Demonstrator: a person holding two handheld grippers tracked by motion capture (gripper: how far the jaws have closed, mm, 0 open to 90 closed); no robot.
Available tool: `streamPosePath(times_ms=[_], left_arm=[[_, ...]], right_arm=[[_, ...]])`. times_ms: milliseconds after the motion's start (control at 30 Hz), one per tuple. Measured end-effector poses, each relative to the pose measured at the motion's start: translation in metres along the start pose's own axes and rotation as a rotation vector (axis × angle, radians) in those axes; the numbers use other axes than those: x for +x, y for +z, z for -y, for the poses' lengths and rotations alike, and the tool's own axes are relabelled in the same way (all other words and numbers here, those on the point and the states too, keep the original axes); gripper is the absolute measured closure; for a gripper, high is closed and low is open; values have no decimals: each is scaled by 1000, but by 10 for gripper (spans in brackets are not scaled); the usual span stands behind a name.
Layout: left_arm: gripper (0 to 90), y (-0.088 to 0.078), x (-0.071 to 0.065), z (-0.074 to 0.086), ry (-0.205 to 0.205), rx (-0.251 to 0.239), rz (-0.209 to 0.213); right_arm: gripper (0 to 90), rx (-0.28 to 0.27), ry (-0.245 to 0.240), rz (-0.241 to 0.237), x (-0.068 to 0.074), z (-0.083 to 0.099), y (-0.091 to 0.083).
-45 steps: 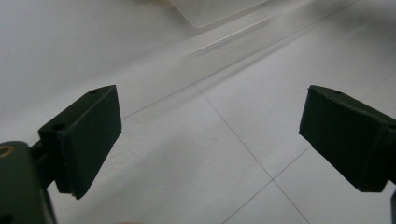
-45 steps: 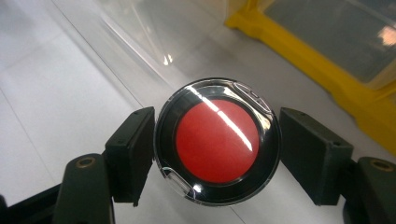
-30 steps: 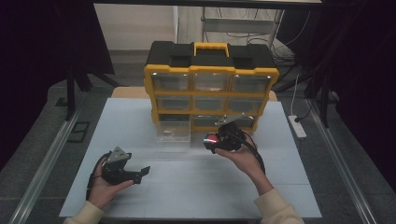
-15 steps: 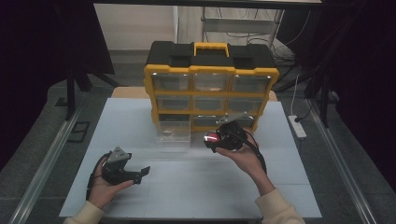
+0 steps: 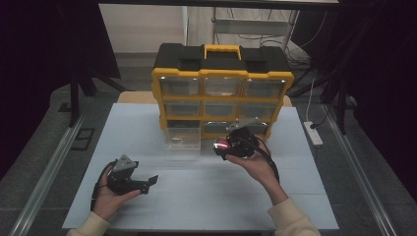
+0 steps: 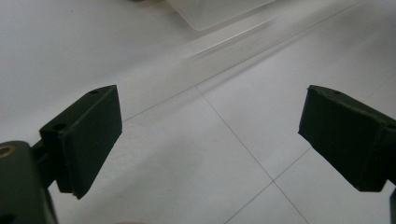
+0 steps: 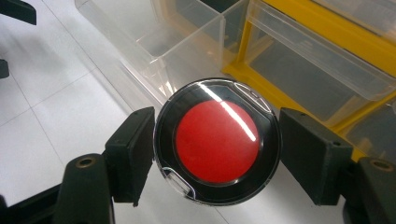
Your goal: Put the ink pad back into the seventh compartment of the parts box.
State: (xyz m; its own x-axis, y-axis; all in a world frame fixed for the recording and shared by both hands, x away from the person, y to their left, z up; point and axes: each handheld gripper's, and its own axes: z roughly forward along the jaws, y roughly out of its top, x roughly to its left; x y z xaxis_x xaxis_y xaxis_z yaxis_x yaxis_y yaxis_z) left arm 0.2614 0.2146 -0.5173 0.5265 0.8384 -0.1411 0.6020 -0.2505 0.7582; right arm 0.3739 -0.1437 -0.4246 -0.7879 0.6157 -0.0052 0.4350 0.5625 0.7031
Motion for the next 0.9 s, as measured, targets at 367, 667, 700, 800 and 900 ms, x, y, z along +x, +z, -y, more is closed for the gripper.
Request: streamPosePath(times_ms=[367, 667, 700, 800, 900], left_arm=[[71, 0, 0, 0, 5, 1, -1], [72, 0, 0, 0, 0, -2, -3], [72, 0, -1, 0, -1, -2, -3], [72, 0, -1, 0, -1, -2, -2], [72, 0, 0, 0, 1, -3, -1]], right_arm=[[299, -13, -1, -4, 2, -7, 1], [299, -17, 2, -9, 2, -13, 2], [299, -21, -2, -8, 2, -14, 3], [299, -28, -4, -11, 2, -15, 3], [299, -33, -4, -12, 1, -17, 3]])
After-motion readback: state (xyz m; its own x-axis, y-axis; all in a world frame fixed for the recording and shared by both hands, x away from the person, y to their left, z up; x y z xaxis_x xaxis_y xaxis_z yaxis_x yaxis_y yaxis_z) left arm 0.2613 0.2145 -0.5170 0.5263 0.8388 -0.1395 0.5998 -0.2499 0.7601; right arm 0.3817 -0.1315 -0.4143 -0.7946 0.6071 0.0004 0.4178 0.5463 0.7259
